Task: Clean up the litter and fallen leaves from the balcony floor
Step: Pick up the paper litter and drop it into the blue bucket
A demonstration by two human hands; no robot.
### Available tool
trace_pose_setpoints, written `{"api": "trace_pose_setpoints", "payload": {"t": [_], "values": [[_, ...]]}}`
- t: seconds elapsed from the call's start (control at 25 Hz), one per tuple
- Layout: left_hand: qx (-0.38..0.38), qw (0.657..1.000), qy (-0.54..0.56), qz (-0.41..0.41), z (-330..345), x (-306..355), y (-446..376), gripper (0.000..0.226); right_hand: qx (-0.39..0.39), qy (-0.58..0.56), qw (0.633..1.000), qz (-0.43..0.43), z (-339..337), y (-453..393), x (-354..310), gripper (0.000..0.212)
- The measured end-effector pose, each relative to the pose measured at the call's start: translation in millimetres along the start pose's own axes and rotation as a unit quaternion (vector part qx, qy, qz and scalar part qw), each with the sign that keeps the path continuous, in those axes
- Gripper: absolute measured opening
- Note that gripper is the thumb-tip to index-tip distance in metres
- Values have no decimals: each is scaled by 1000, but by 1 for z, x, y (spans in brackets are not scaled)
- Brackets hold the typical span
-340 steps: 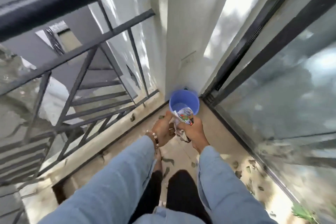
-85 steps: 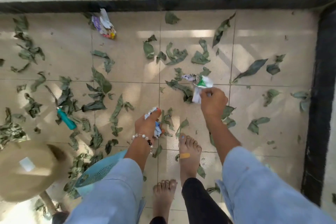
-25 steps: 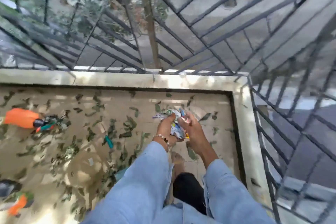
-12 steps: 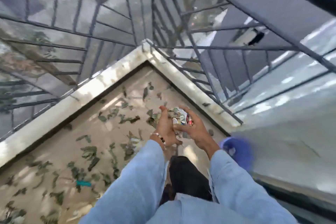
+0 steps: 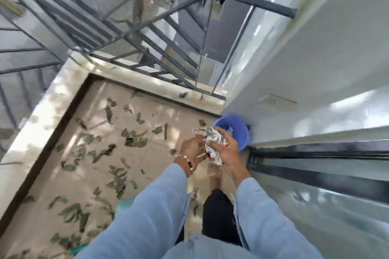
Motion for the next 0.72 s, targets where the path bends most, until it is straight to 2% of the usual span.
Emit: {"api": "trace_pose_setpoints", "payload": {"t": [0.12,0.28,0.36,0.52,0.56,0.64,0.72], "values": [[11,999,-39,-24,46,-24,-38,21,37,-68,995,64,-63,-49,20,46],[17,997,-44,-54,92,-62,-106,22,26,-80,991,106,-117,-129,52,44],[31,996,-44,-72,101,-91,-156,27,19,-69,990,123,-139,-178,77,42],[43,997,-32,-63,106,-136,-237,20,53,-93,981,159,-158,-257,129,34],[53,996,-29,-68,102,-147,-257,20,68,-100,978,170,-160,-274,141,36],[93,993,-28,-59,88,-164,-294,20,99,-98,968,209,-168,-301,166,55],[112,990,-80,-29,71,-173,-319,33,144,-78,955,246,-180,-311,179,65]]}}
Point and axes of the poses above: each hand's wrist, its own y-axis away from the middle knuckle, its own z-axis out of the palm, x = y × z, the point moved 7 cm from there along -y, towards the middle knuckle, and after that the axes turned 7 degrees about z, right-handed, at the moved point
